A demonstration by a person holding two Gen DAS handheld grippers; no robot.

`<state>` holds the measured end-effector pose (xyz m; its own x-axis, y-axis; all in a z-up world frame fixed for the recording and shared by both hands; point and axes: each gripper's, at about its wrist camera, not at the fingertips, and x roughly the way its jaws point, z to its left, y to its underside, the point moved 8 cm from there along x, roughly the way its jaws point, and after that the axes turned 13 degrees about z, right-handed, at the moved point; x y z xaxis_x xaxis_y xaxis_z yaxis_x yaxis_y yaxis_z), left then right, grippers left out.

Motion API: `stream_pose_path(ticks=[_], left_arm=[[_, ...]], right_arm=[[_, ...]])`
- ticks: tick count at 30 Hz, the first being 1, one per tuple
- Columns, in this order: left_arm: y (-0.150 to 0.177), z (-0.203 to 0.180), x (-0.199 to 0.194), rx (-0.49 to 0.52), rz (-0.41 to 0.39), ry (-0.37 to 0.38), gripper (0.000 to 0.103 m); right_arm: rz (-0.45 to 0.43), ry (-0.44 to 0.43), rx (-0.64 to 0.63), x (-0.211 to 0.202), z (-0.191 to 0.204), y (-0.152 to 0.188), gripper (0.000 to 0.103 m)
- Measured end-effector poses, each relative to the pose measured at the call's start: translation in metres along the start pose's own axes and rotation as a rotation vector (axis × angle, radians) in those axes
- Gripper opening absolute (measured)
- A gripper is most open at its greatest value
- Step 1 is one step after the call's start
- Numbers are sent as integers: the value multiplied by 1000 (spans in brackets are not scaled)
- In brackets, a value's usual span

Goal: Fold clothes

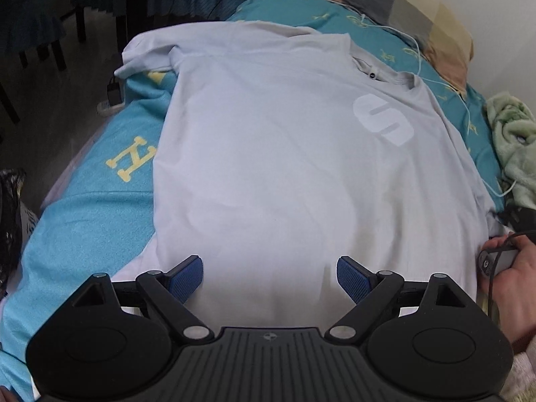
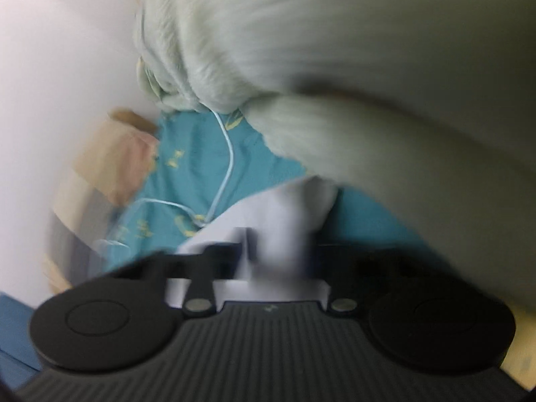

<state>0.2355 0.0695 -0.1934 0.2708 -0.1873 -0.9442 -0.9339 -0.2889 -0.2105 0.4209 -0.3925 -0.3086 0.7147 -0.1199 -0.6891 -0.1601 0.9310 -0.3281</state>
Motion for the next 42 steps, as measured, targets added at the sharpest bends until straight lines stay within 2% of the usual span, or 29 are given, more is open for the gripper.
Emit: stream_pose_path(ticks=[4, 6, 9, 12, 16, 20, 23, 25, 27, 31, 32, 35, 36, 42], left_arm=[[-11, 9, -4, -42, -24, 1, 89], [-14, 15, -7, -75, -38, -7, 89], [-17, 21, -15, -85, -63, -13, 89], [-21, 26, -23, -95, -89, -17, 89], [-31, 34, -39, -95, -135, -18, 89], [-46, 63, -62, -150, -209, -45, 89], [-53, 80, -71, -174, -249, -74, 89], [-55, 82, -69, -170, -242, -78, 89], [-55, 82, -62, -159, -220, -80, 89], [-55, 79, -53, -137, -200, -71, 89], [-55, 78, -52, -132, -198, -67, 89], [-55, 72, -52, -105, -201, -68, 89], [-54, 68, -54, -83, -207, -68, 89], [-42, 50, -63, -14, -227, -62, 89]], right_arm=[[-89, 83, -220, -12, 32, -21, 8], [-142, 91, -337, -26, 59, -27, 7], [-210, 61, -475, -52, 105, -26, 7], [-252, 6, -642, -76, 151, -5, 7], [-238, -94, -825, -95, 198, 49, 7], [-141, -163, -977, -76, 242, 143, 7], [-43, -163, -1089, -48, 251, 207, 7], [23, -141, -1126, -29, 245, 236, 7], [83, -131, -1128, -13, 237, 250, 7], [168, -183, -1103, -10, 226, 251, 11], [198, -200, -1102, -11, 225, 250, 16], [260, -259, -1091, -37, 216, 251, 51], [263, -278, -1086, -49, 214, 249, 55], [280, -362, -1037, -142, 187, 222, 56]])
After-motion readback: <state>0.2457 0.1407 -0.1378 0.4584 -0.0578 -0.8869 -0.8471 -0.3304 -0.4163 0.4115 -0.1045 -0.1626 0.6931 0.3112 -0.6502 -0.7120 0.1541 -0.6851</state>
